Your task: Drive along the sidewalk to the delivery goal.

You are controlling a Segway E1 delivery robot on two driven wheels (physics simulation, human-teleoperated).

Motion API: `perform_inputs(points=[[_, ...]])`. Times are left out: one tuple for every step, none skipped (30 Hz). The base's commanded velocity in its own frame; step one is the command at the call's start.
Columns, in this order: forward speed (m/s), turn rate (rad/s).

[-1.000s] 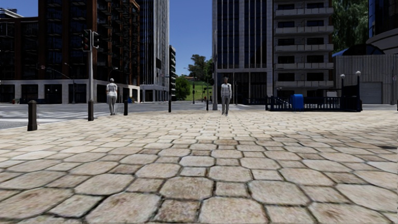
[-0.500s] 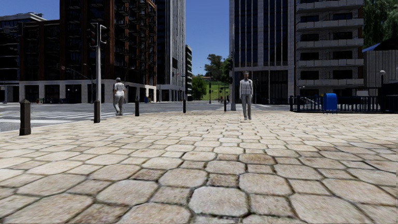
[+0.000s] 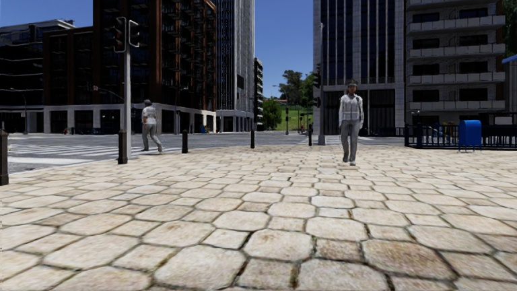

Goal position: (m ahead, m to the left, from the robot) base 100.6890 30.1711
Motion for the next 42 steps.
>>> perform_inputs(points=[[2.00, 0.00], [2.00, 0.00], [2.00, 0.00], [2.00, 0.00], [2.00, 0.00], [2.00, 0.00], [2.00, 0.00], [2.00, 0.00], [2.00, 0.00], [2.00, 0.00], [2.00, 0.00], [2.00, 0.00], [2.00, 0.00], [2.00, 0.00], [2.00, 0.00], [2.00, 0.00], [2.00, 0.00], [2.00, 0.00], [2.00, 0.00], [2.00, 0.00], [2.00, 0.00], [2.00, 0.00], [2.00, 0.00], [2.00, 0.00], [2.00, -0.08], [2.00, -0.16], [2.00, -0.16], [2.00, -0.20], [2.00, -0.22], [2.00, -0.22], [2.00, -0.22], [2.00, -0.22], [2.00, -0.22], [2.00, -0.25], [2.00, -0.30], [2.00, -0.33], [2.00, -0.33], [2.00, -0.34], [2.00, -0.35], [2.00, -0.35], [2.00, -0.35], [2.00, -0.35]])
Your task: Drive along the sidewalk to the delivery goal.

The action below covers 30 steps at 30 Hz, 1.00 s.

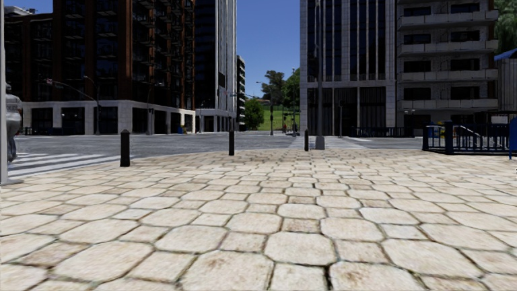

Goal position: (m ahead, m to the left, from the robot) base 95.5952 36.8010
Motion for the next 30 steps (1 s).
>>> perform_inputs(points=[[2.00, -0.35], [2.00, -0.36], [2.00, -0.36], [2.00, -0.36], [2.00, -0.36], [2.00, -0.36], [2.00, -0.36], [2.00, -0.36], [2.00, -0.36], [2.00, -0.36], [2.00, -0.36], [2.00, -0.36], [2.00, -0.36], [2.00, -0.36], [2.00, -0.36], [2.00, -0.36], [2.00, -0.36], [2.00, -0.36], [2.00, -0.36], [2.00, -0.36], [2.00, -0.36], [2.00, -0.36], [2.00, -0.36], [2.00, -0.36], [2.00, -0.36], [2.00, -0.36], [2.00, -0.36], [2.00, -0.36], [2.00, -0.36], [2.00, -0.36]])
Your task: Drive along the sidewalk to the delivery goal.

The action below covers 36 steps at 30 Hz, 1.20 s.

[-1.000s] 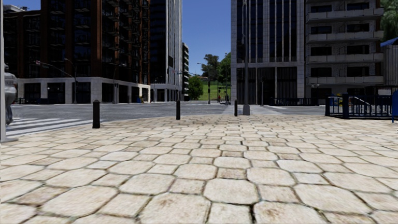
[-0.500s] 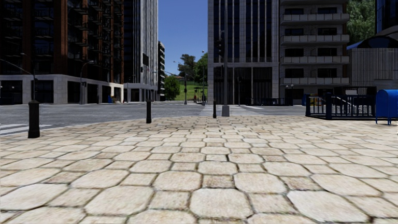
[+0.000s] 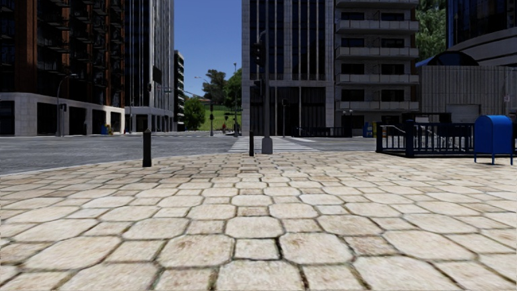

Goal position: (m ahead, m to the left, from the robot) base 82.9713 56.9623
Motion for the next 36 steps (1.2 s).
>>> perform_inputs(points=[[2.00, -0.36], [2.00, -0.36], [2.00, -0.36], [2.00, -0.36], [2.00, -0.36], [2.00, -0.36], [2.00, -0.36], [2.00, -0.36], [2.00, -0.36], [2.00, -0.36], [2.00, -0.36], [2.00, -0.36], [2.00, -0.36], [2.00, -0.36], [2.00, -0.36], [2.00, -0.36], [2.00, -0.36], [2.00, -0.35], [2.00, -0.34], [2.00, -0.32], [2.00, -0.32], [2.00, -0.25], [2.00, -0.04], [2.00, 0.00], [2.00, 0.00], [2.00, 0.00], [2.00, 0.00], [2.00, 0.00], [2.00, 0.00], [2.00, 0.00], [2.00, 0.00], [2.00, 0.00], [2.00, 0.00], [2.00, 0.00], [2.00, 0.00], [2.00, 0.00]])
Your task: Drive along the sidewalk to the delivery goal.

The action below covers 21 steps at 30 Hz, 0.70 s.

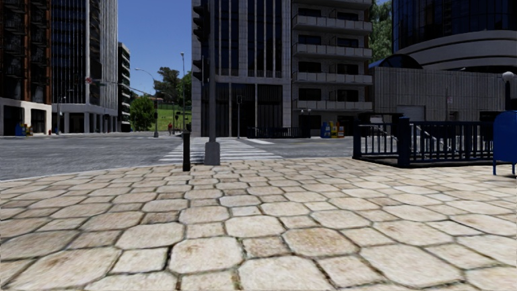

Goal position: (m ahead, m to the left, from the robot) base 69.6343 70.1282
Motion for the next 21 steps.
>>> perform_inputs(points=[[2.00, 0.00], [2.00, 0.00], [2.00, 0.00], [2.00, 0.00], [2.00, 0.00], [2.00, 0.00], [2.00, 0.00], [2.00, 0.00], [2.00, 0.00], [2.00, 0.00], [2.00, 0.00], [2.00, 0.00], [2.00, 0.00], [2.00, 0.00], [2.00, 0.00], [2.00, 0.00], [2.00, 0.00], [2.00, 0.00], [2.00, 0.00], [2.00, 0.00], [2.00, 0.00]])
